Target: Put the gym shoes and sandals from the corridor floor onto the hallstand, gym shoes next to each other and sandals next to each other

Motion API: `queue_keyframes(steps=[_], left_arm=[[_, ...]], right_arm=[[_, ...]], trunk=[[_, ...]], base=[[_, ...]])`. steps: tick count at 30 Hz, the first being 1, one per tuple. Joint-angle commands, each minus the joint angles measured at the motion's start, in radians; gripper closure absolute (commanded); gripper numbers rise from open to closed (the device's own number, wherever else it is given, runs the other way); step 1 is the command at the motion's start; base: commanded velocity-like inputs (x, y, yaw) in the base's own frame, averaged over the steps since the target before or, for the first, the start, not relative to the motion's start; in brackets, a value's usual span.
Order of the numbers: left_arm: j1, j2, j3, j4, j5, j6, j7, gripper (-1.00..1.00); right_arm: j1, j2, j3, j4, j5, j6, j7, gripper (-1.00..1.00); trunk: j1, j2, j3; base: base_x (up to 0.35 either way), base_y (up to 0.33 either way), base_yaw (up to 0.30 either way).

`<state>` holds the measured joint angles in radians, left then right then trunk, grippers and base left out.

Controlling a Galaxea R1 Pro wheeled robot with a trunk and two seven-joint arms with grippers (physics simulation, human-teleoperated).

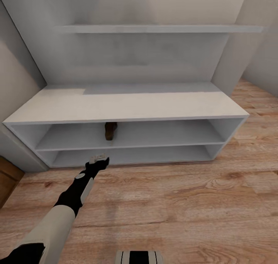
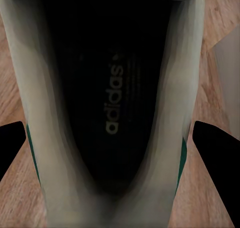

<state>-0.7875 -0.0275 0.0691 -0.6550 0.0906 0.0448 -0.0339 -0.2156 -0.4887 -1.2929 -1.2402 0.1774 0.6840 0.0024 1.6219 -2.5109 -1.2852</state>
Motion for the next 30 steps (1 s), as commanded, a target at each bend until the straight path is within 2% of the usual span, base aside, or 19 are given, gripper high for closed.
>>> queue_keyframes(steps=[1,6,9,17,30], left_arm=[[0.001,0.002,0.003,0.000,0.011,-0.002,-0.003,-1.00],[0.015,0.006,0.003,0.035,0.015,-0.043,-0.003,-1.00],[0.016,0.007,0.004,0.037,0.015,-0.046,-0.003,-1.00],[0.016,0.006,0.003,0.037,0.017,-0.043,-0.001,-1.00],[0.016,0.006,0.003,0.037,0.018,-0.041,0.000,-1.00]], right_arm=[[-0.001,0.000,0.000,-0.001,0.005,0.005,0.001,1.00],[-0.001,0.004,0.001,-0.002,0.008,0.005,-0.001,1.00],[-0.001,0.004,0.001,-0.002,0.008,0.005,-0.001,1.00],[-0.001,0.004,0.002,-0.002,0.008,0.005,-0.001,1.00],[-0.001,0.004,0.003,-0.002,0.008,0.005,-0.001,1.00]], trunk=[[0.000,0.000,-0.001],[0.000,0.000,-0.001],[0.000,0.000,-0.001],[0.000,0.000,-0.001],[0.000,0.000,-0.001]], base=[[-0.018,0.000,0.000],[-0.004,0.000,0.000],[0.000,-0.025,0.000],[-0.028,-0.230,0.000],[-0.218,-0.219,0.000]])
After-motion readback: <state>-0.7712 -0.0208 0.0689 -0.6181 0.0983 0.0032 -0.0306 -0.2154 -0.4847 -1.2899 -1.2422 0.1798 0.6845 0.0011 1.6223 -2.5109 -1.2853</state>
